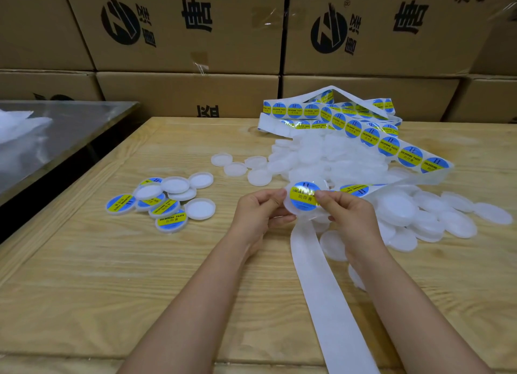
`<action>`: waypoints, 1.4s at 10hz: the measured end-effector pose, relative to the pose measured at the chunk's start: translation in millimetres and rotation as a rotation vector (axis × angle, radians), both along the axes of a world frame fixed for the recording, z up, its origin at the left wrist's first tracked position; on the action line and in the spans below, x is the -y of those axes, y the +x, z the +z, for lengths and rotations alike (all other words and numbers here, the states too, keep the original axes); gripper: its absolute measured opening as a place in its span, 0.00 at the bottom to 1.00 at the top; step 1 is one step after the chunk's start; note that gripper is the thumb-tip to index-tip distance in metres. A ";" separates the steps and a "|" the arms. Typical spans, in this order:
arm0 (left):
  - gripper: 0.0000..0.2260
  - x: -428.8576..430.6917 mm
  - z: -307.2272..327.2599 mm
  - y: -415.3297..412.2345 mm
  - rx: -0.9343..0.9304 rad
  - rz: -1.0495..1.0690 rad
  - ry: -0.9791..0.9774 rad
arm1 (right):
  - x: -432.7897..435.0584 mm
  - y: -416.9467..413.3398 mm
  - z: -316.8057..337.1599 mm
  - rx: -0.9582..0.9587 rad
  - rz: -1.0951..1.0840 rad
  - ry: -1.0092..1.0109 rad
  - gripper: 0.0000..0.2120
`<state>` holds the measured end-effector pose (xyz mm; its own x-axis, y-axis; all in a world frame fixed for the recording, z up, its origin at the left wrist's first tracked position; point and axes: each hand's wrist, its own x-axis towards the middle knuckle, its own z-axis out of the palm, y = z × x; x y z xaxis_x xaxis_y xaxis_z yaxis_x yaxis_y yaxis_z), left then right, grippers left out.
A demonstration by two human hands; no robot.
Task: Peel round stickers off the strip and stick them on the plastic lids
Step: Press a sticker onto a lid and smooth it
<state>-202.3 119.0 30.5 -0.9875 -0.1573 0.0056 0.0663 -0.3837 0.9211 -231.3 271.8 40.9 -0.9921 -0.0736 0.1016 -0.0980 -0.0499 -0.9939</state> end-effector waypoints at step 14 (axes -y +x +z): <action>0.05 -3.3 2.8 3.3 0.018 0.025 -0.060 | -0.9 2.1 -2.5 -0.078 -0.050 0.231 0.07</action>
